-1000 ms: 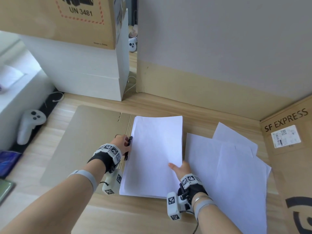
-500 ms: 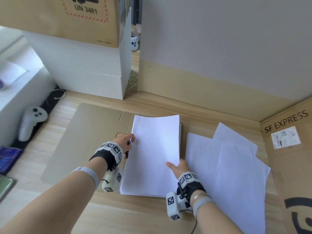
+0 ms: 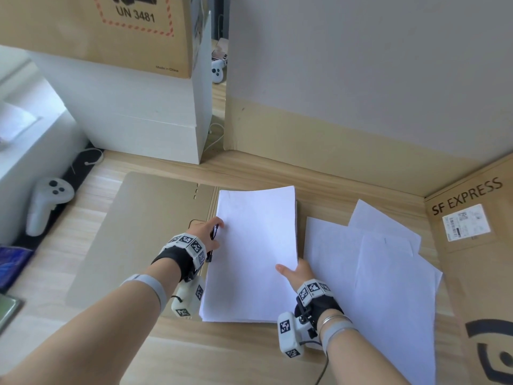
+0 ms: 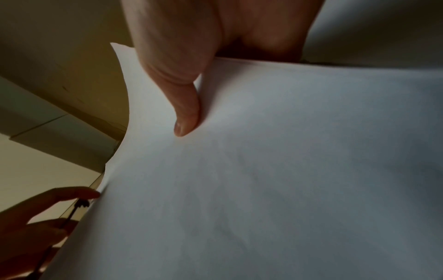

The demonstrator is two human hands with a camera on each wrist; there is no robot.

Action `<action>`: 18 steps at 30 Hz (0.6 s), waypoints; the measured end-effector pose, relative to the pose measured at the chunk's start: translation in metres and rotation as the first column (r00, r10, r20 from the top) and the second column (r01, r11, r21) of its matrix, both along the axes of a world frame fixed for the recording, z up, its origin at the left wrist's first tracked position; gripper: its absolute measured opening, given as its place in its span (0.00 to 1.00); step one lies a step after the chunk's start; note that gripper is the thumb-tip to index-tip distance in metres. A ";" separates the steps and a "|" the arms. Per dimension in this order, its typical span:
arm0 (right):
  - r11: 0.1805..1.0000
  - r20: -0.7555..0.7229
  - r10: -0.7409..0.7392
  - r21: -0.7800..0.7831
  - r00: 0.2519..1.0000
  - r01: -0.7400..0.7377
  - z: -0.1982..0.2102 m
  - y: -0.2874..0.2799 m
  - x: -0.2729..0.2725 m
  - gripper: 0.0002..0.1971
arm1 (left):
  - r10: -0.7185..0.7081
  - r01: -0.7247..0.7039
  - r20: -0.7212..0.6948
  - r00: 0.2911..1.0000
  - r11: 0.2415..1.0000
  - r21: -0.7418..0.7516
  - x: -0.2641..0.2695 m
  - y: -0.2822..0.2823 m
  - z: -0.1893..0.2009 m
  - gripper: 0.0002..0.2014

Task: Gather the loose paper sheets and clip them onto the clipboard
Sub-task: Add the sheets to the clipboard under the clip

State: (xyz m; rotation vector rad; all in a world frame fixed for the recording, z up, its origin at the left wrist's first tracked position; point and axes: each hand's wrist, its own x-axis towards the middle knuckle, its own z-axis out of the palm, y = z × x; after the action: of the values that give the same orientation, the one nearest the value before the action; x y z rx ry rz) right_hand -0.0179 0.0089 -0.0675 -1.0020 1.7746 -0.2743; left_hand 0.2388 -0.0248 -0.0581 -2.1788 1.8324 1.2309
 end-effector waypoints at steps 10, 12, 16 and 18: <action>0.999 -0.055 0.042 0.035 0.998 -0.040 -0.006 -0.002 0.001 0.24 | 0.024 -0.024 0.003 1.000 1.000 0.011 -0.001 -0.004 -0.006 0.25; 0.999 -0.051 0.035 0.028 0.998 -0.034 -0.006 -0.002 0.001 0.23 | 0.039 -0.039 0.015 0.999 0.999 0.008 -0.004 -0.005 -0.005 0.25; 0.999 -0.064 0.036 0.034 0.997 -0.034 -0.003 0.001 0.002 0.24 | 0.033 -0.029 0.103 0.994 0.999 -0.034 -0.012 -0.005 -0.002 0.24; 0.998 -0.061 0.063 0.037 0.996 -0.060 -0.003 0.001 0.001 0.25 | 0.014 -0.008 0.149 0.989 0.999 -0.039 -0.015 -0.006 -0.002 0.24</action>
State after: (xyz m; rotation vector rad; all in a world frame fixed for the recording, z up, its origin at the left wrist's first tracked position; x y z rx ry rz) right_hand -0.0169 0.0096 -0.0705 -1.0481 1.7946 -0.1751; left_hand 0.2236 -0.0304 -0.0604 -2.2365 1.8017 1.0110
